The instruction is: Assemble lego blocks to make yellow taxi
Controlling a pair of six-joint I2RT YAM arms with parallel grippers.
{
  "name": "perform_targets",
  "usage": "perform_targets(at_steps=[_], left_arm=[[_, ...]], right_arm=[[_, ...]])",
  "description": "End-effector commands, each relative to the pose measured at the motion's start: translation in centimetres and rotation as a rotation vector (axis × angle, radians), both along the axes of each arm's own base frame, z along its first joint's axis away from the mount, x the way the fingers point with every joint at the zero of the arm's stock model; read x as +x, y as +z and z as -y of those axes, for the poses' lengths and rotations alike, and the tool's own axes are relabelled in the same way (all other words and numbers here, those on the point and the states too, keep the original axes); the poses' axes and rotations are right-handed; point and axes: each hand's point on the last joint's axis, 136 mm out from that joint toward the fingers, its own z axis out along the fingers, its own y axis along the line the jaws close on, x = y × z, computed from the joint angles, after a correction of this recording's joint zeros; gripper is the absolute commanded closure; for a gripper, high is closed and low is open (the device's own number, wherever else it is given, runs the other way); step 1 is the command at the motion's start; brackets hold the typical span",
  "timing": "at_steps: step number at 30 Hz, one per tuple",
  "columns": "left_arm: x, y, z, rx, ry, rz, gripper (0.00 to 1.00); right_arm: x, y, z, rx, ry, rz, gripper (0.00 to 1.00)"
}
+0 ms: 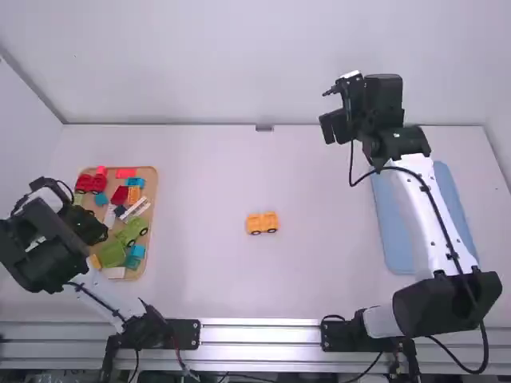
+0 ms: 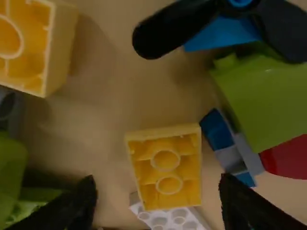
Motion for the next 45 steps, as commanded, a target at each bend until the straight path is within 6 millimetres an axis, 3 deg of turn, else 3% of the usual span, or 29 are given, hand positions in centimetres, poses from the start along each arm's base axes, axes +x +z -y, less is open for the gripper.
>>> perform_targets(at_steps=[1, 13, 14, 17, 28, 45], left_arm=[[-0.4, 0.0, 0.8, -0.015, -0.002, -0.005, 0.37], [-0.2, -0.8, 0.8, -0.004, -0.003, 0.016, 0.41], [-0.2, -0.8, 0.8, -0.002, -0.003, 0.019, 0.47], [0.0, -0.7, 0.5, 0.007, -0.003, 0.027, 0.50], [1.0, -0.6, 0.7, 0.031, -0.029, 0.038, 0.47], [0.0, -0.7, 0.2, 0.059, -0.019, -0.010, 0.50]], right_arm=[[0.4, 1.4, -0.3, 0.012, 0.006, 0.030, 0.02], [0.4, 1.4, -0.3, 0.013, 0.006, 0.030, 0.02], [0.4, 1.4, -0.3, 0.013, 0.006, 0.031, 0.02], [0.4, 1.4, -0.3, 0.013, 0.006, 0.030, 0.01], [0.3, 1.3, -0.3, 0.012, 0.006, 0.027, 0.02], [0.2, 1.1, -0.3, 0.010, 0.005, 0.016, 0.02]])
